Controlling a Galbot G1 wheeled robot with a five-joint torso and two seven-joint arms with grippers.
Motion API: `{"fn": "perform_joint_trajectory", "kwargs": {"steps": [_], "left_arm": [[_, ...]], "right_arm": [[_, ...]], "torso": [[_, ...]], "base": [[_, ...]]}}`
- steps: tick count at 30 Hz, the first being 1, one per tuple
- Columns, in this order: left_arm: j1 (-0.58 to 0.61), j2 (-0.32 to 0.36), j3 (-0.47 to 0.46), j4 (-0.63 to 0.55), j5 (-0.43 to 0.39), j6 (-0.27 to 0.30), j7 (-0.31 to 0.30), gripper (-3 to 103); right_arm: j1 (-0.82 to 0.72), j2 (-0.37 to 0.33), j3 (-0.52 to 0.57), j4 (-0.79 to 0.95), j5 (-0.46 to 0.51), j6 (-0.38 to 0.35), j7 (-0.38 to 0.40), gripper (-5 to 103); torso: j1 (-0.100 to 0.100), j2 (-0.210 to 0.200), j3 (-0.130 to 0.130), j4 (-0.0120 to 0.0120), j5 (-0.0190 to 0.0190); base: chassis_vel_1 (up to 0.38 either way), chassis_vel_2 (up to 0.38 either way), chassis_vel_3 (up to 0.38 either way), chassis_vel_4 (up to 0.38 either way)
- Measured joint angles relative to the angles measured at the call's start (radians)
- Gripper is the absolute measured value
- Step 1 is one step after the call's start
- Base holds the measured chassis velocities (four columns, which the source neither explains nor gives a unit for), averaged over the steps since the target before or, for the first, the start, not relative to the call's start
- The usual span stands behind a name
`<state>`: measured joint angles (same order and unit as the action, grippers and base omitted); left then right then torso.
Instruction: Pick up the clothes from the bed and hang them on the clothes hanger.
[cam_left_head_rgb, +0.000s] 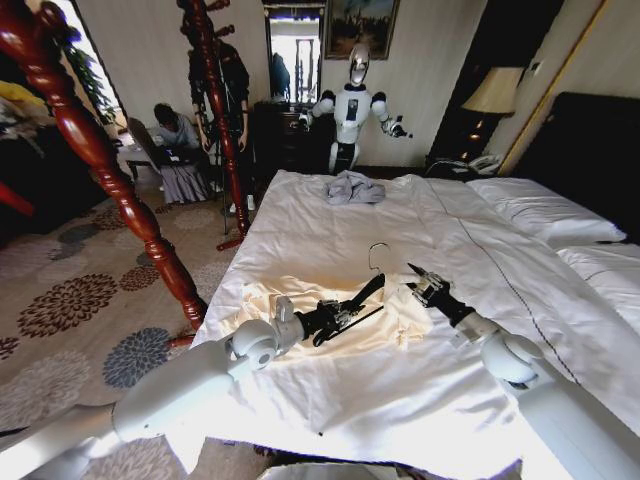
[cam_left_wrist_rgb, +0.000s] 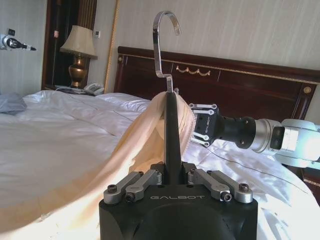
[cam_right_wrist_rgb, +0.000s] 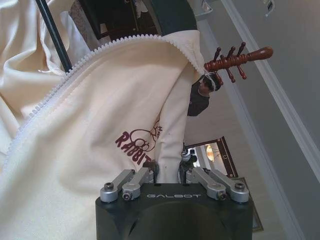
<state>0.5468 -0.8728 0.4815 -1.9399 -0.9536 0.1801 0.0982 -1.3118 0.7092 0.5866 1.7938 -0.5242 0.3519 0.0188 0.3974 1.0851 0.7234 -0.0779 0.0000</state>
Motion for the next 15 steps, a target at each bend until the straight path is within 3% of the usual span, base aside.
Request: {"fn": "perform_joint_trajectory", "kwargs": {"steps": [3, 10, 12, 14, 15], "left_arm": [[0.000, 0.007, 0.001, 0.006, 0.013, 0.000, 0.006, 16], [0.011, 0.024, -0.013, -0.014, 0.016, 0.008, -0.039, 14], [0.010, 0.046, -0.029, -0.034, 0.016, 0.011, -0.064, 28], [0.010, 0.054, -0.033, -0.041, 0.016, 0.012, -0.069, 28], [0.014, 0.067, -0.049, -0.052, 0.017, 0.014, -0.076, 34]], "right_arm": [[-0.003, 0.004, -0.002, 0.000, 0.003, 0.002, 0.006, 19], [-0.007, 0.016, -0.010, 0.000, -0.004, 0.003, 0.021, 19], [-0.005, 0.022, -0.016, -0.004, -0.007, 0.001, 0.028, 18], [-0.003, 0.025, -0.018, -0.005, -0.007, 0.001, 0.029, 18], [0.000, 0.028, -0.019, -0.007, -0.007, 0.001, 0.032, 18]], "torso": [[0.000, 0.000, 0.000, 0.0001, 0.0000], [0.000, 0.000, 0.000, 0.0000, 0.0000], [0.000, 0.000, 0.000, 0.0000, -0.0001], [0.000, 0.000, 0.000, 0.0000, 0.0000], [0.000, 0.000, 0.000, 0.0000, 0.0000]], "base": [[0.000, 0.000, 0.000, 0.000], [0.000, 0.000, 0.000, 0.000], [0.000, 0.000, 0.000, 0.000], [0.000, 0.000, 0.000, 0.000], [0.000, 0.000, 0.000, 0.000]]}}
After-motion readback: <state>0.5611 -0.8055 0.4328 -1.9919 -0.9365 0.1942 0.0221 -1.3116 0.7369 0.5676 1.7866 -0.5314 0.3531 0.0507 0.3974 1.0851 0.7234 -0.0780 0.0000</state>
